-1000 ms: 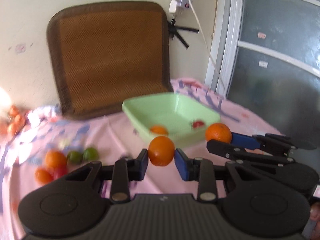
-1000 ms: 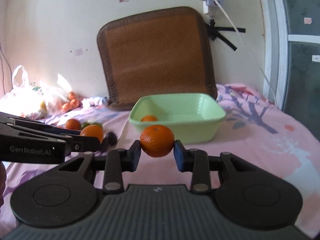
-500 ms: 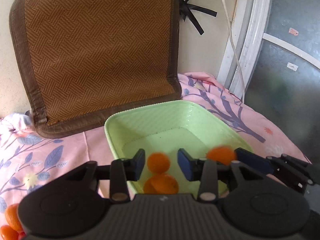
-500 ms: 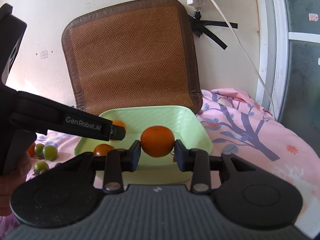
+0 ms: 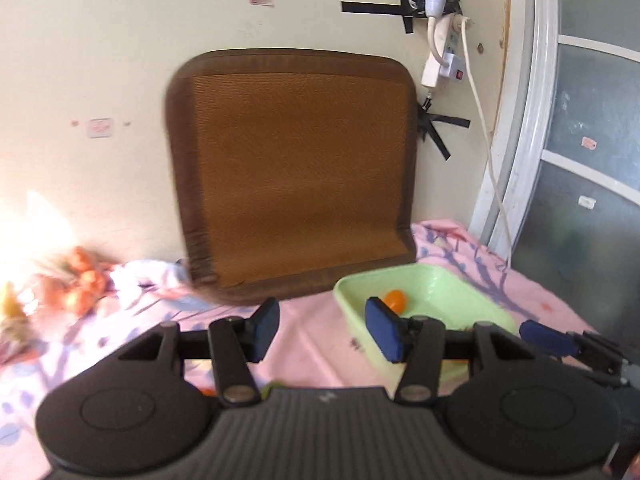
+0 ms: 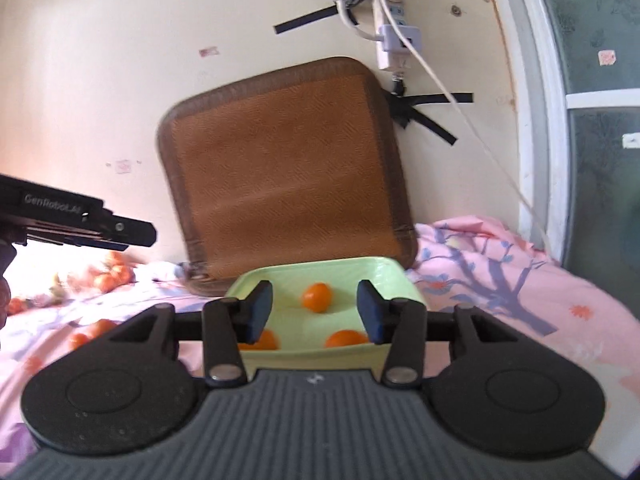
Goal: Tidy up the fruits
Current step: 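Carry both oranges into the green bowl and open both tools, then withdraw both tools from the bowl back to the fruit, then grasp a green tomato with the left tool while the right tool grasps a dark plum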
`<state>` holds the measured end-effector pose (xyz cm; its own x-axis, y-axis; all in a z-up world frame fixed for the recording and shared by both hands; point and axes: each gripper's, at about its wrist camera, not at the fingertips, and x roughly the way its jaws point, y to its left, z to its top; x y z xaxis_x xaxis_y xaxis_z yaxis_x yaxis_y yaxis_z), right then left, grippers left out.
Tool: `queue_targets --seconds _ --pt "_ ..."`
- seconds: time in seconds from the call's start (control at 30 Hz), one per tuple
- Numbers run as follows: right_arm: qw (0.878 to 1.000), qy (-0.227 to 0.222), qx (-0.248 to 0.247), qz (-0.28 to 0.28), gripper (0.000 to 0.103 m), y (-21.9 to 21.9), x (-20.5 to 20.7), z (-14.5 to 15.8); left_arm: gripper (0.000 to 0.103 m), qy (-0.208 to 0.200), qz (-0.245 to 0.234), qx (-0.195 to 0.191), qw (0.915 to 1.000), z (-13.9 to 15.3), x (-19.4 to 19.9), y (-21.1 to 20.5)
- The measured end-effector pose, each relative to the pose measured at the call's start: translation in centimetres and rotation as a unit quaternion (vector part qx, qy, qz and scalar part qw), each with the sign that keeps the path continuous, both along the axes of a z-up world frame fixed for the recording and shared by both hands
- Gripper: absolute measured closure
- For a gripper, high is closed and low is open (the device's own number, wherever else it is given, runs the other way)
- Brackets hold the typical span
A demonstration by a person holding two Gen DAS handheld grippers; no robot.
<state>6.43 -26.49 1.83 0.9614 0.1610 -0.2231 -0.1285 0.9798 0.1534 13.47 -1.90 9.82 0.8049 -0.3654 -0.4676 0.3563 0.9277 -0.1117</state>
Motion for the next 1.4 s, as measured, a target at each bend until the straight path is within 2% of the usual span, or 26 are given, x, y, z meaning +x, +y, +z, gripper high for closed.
queue_targets --seconds 0.1,0.17,0.27,0.43,0.63,0.7,0.93,1.03,1.07,1.1,1.17,1.27,1.4 --pt "0.998 0.030 0.008 0.047 0.066 1.4 -0.6 -0.4 0.055 0.018 -0.001 0.017 0.9997 -1.9 -1.8 1.1" --pt "0.994 0.064 0.014 0.082 0.066 2.6 -0.3 -1.0 0.055 0.037 -0.003 0.023 0.9990 -3.5 -2.1 1.2" --pt "0.987 0.106 0.002 0.121 0.065 4.8 0.8 -1.8 0.055 0.078 -0.002 -0.008 0.9969 -5.2 -1.5 2.0" --pt "0.980 0.130 -0.037 0.148 0.064 8.4 2.3 -2.2 0.056 0.094 0.001 -0.056 0.9940 -5.6 -0.9 3.5" --pt "0.973 0.159 -0.063 0.154 0.065 10.6 4.3 -3.3 0.055 0.101 0.004 -0.066 0.9927 -5.8 -0.5 4.2" --pt "0.972 0.164 -0.066 0.153 0.073 10.9 4.7 -3.7 0.055 0.104 0.001 -0.066 0.9924 -5.9 -0.3 4.0" --pt "0.980 0.129 -0.069 0.134 0.073 9.1 0.8 -2.8 0.056 0.110 -0.013 -0.021 0.9937 -7.4 0.7 1.2" --pt "0.982 0.130 -0.071 0.119 0.073 8.0 -0.8 -3.3 0.056 0.106 -0.011 0.006 0.9943 -8.1 1.2 -0.2" --pt "0.982 0.133 -0.070 0.113 0.073 7.7 -1.1 -3.5 0.059 0.104 -0.008 0.015 0.9944 -8.4 1.3 -0.5" --pt "0.982 0.136 -0.067 0.108 0.073 7.4 -1.3 -3.7 0.072 0.107 -0.005 0.022 0.9940 -8.7 1.6 -0.8" --pt "0.983 0.142 -0.059 0.101 0.073 6.9 -1.5 -4.0 0.075 0.106 0.001 0.025 0.9941 -8.8 1.6 -0.9" --pt "0.984 0.147 -0.044 0.094 0.073 6.4 -1.9 -4.0 0.075 0.104 -0.012 0.024 0.9942 -8.1 -0.1 -1.0" --pt "0.985 0.137 -0.041 0.097 0.073 6.3 -3.4 -3.6 0.075 0.083 -0.024 0.039 0.9955 -6.8 -4.4 -0.9"
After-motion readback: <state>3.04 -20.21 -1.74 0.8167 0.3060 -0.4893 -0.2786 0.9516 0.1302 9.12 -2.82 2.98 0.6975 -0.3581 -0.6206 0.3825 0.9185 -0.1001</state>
